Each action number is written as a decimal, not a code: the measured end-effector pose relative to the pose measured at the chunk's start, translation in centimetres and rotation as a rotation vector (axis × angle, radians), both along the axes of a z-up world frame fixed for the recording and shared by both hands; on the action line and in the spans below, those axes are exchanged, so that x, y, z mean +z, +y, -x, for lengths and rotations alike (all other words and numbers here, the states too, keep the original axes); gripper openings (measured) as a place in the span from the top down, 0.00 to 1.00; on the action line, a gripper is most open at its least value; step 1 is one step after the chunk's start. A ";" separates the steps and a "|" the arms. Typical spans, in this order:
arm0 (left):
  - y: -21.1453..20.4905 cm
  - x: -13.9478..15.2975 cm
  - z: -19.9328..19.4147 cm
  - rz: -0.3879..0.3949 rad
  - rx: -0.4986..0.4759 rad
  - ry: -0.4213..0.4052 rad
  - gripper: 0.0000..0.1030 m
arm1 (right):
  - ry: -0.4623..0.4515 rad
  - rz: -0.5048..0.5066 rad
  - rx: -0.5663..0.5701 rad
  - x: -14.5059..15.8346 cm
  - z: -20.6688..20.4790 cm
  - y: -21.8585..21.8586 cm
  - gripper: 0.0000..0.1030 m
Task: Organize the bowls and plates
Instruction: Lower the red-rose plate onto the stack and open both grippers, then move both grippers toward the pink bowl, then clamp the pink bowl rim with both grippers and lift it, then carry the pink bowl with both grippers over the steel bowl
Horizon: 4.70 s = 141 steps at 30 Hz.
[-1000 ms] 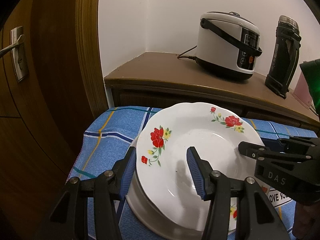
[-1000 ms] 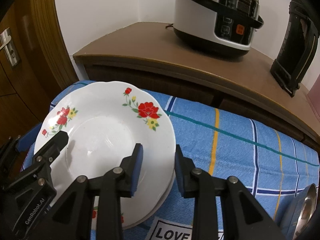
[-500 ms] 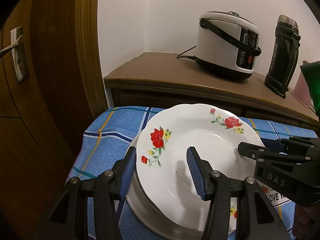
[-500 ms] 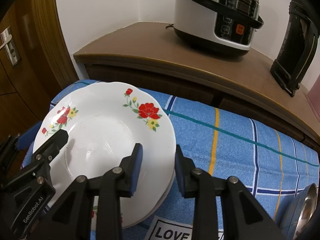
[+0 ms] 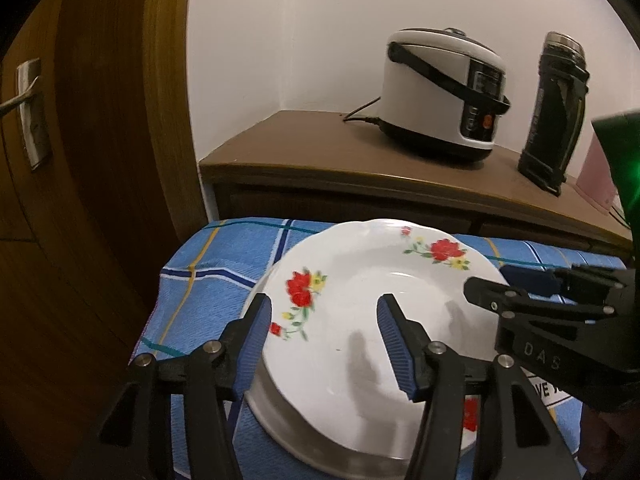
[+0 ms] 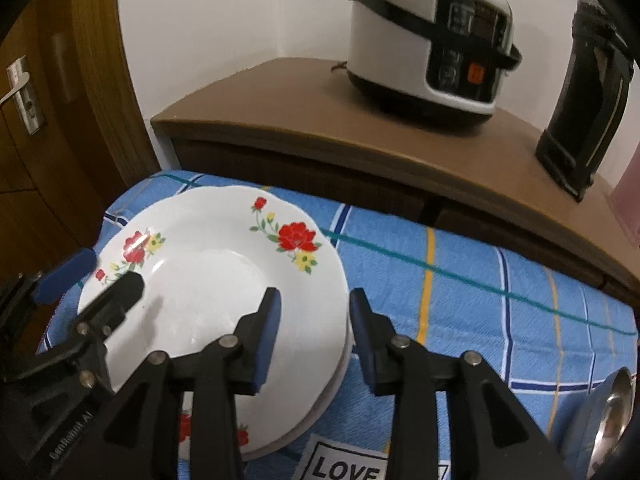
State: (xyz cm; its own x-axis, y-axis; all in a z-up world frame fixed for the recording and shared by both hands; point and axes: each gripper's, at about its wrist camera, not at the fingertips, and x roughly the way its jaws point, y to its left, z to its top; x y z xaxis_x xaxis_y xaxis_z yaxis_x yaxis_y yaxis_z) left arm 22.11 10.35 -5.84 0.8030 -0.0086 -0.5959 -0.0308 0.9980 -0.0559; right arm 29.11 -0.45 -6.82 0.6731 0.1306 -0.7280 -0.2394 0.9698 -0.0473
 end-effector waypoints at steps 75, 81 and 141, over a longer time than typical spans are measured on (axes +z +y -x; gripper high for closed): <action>-28.2 0.8 13.1 0.093 -0.589 0.188 0.78 | -0.055 -0.250 -0.253 -0.5 26.7 -29.5 0.89; -27.8 2.1 13.6 0.099 -0.576 0.153 0.78 | -0.082 -0.253 -0.240 0.5 27.1 -29.3 0.89; -30.2 7.9 11.0 0.112 -0.608 -0.034 0.78 | -0.247 -0.173 -0.288 7.1 23.9 -31.4 0.89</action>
State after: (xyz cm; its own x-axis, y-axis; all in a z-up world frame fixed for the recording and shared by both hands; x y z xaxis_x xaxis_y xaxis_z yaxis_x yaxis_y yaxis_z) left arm 11.07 -19.81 2.06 0.6530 -0.5322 -0.5389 0.5457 0.8240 -0.1525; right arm 5.21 -31.86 0.31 0.8516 0.0179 -0.5239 0.0410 0.9941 0.1006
